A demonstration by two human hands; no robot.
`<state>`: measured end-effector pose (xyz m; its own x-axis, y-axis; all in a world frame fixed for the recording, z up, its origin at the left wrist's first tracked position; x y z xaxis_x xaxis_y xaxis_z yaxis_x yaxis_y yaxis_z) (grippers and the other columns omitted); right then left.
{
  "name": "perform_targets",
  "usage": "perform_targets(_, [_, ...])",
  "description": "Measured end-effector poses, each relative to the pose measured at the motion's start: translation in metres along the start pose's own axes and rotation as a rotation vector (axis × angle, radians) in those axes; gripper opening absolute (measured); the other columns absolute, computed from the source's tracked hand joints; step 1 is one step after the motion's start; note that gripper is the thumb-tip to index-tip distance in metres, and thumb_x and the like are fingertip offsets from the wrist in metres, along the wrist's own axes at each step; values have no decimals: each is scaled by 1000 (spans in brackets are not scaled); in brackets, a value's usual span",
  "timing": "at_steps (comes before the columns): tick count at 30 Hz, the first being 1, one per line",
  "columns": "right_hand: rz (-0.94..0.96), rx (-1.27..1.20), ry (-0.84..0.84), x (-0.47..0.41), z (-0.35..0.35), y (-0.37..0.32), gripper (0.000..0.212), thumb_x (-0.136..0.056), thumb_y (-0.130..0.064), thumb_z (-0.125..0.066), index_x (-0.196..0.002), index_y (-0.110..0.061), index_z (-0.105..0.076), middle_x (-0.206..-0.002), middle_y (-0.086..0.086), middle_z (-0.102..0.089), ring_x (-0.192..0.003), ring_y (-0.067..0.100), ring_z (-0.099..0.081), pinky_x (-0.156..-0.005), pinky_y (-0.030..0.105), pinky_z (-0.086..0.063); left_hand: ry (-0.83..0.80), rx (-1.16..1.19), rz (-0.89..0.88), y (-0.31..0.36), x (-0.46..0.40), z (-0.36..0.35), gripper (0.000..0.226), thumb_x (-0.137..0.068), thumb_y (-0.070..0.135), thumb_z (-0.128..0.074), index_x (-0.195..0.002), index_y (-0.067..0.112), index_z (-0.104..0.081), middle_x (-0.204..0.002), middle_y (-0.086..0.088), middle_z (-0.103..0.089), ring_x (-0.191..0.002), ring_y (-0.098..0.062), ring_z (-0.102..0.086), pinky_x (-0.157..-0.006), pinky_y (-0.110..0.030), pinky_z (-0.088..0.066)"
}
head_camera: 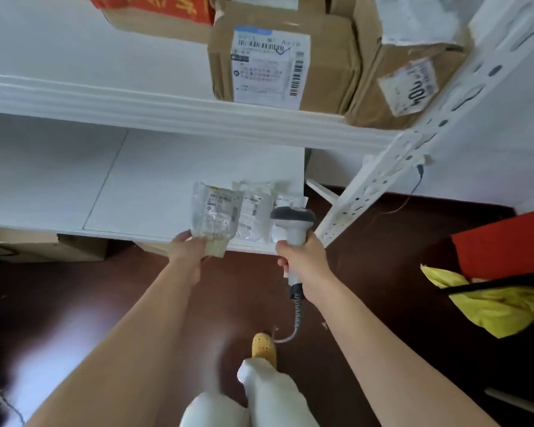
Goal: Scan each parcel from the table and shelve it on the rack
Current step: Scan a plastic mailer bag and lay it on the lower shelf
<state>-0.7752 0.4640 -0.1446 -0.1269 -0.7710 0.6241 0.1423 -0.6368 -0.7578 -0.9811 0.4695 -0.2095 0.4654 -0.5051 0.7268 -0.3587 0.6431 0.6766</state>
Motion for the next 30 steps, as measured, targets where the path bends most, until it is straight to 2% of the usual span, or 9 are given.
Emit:
perform_targets(3, [51, 24, 12, -36, -21, 2, 25, -90, -6, -63, -112, -16, -55, -86, 4, -62, -54, 8, -56, -51, 19, -49, 86, 37, -46, 2, -50, -3, 37, -91, -3, -58, -121, 17, -48, -89, -8, -56, -68, -17, -56, -60, -30, -51])
perform_targets(6, [88, 31, 31, -77, -40, 14, 22, -90, -7, -62, -110, -13, -58, -83, 4, -62, -52, 7, -55, -51, 20, -47, 78, 47, -64, -4, -104, -10, 36, -88, -4, -62, -119, 14, -54, -102, -12, -63, -64, -14, -56, -51, -24, -46])
perform_targets(11, [143, 44, 61, -138, -67, 46, 16, -91, -7, -61, -107, -10, -57, -79, 3, -60, -52, 9, -56, -49, 20, -45, 28, 22, -98, -25, -192, -34, 38, -87, -4, -64, -122, 11, -59, -114, -15, -65, -74, -19, -61, -58, -24, -51])
perform_targets(15, [156, 48, 73, -164, -75, 72, 14, -91, -9, -62, -104, -12, -57, -77, 0, -60, -51, 7, -56, -52, 21, -47, -37, 46, -94, -41, -233, -50, 40, -93, 2, -62, -131, 14, -57, -107, -8, -64, -70, -13, -60, -77, -24, -55])
perform_targets(19, [143, 49, 95, -165, -70, 86, 15, -91, -8, -63, -104, -10, -58, -81, 3, -62, -48, 4, -55, -52, 20, -48, -103, -59, -81, -45, -240, -44, 59, -95, 7, -60, -146, 28, -40, -143, -5, -46, -99, -24, -60, -84, -33, -55])
perform_targets(21, [117, 39, 105, -152, -64, 86, 13, -91, -9, -64, -100, -14, -56, -81, 3, -60, -49, 5, -55, -54, 21, -50, -140, -186, -68, -43, -226, -37, 55, -96, 8, -56, -147, 20, -39, -134, -7, -49, -109, -27, -55, -78, -35, -54])
perform_targets(25, [60, 16, 112, -98, -46, 72, 16, -91, -11, -65, -102, -19, -55, -78, 0, -57, -49, 6, -57, -59, 22, -53, -208, -317, 28, -34, -162, -26, 28, -98, 5, -50, -125, 7, -55, -103, -7, -54, -72, -16, -53, -42, -18, -51])
perform_targets(27, [44, -12, 123, -64, -33, 61, 20, -91, -11, -65, -107, -18, -56, -80, 1, -58, -53, 7, -57, -59, 20, -54, -228, -314, 91, -26, -117, -26, 13, -98, 5, -51, -108, 8, -59, -99, -9, -59, -68, -18, -55, -44, -19, -52])
perform_targets(30, [23, -37, 148, -9, -5, 45, 23, -90, -10, -66, -112, -15, -57, -88, 7, -62, -54, 8, -58, -56, 18, -53, -279, -359, 122, -16, -44, -36, 14, -99, 8, -49, -111, 8, -58, -85, -9, -61, -69, -20, -59, -62, -26, -53])
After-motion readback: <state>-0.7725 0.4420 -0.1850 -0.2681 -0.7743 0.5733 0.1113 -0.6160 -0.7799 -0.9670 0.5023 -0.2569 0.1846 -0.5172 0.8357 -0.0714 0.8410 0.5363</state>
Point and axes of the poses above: each hand's wrist, its own x-axis away from the middle knuckle, its own z-axis out of the back of the hand, y = z × x, the point moved 1 cm from there along -x, towards the middle knuckle
